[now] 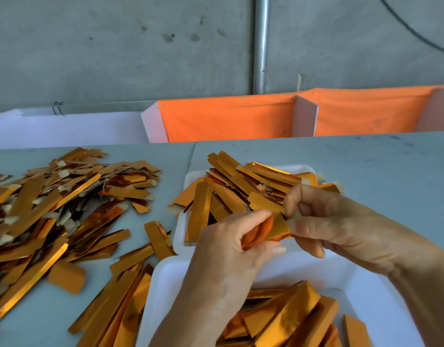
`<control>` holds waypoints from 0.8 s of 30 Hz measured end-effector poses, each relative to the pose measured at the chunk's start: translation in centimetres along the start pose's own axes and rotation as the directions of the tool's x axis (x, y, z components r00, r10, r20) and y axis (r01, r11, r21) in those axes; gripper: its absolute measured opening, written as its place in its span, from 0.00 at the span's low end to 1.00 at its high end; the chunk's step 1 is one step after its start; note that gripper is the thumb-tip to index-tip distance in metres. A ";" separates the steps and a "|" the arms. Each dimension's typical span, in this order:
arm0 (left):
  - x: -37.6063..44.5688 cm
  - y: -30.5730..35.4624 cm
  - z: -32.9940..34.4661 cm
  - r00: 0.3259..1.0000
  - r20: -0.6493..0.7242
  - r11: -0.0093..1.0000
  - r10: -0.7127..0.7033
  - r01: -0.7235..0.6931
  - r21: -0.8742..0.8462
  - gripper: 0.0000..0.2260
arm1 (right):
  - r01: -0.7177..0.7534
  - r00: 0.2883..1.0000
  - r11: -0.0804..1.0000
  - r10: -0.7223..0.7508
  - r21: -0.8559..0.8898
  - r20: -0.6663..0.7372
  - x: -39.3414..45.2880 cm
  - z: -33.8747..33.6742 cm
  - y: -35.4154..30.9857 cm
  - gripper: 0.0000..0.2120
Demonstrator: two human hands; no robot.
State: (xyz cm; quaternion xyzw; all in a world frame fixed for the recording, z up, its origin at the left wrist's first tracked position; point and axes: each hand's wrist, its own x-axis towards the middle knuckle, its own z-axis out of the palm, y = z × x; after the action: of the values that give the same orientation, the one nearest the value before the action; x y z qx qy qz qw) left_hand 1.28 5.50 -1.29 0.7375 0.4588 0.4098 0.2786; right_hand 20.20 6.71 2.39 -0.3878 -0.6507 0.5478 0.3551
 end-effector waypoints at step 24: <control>-0.1 1.1 -0.1 1.000 0.015 0.995 0.019 -0.020 0.098 0.17 | -0.104 0.994 0.961 0.108 0.258 -0.003 0.6 -0.1 0.7 0.04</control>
State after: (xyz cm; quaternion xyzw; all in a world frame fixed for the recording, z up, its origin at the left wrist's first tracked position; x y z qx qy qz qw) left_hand 1.64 4.93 -0.44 0.7576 0.4692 0.3842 0.2413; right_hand 20.13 7.38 1.76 -0.3773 -0.5495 0.6425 0.3780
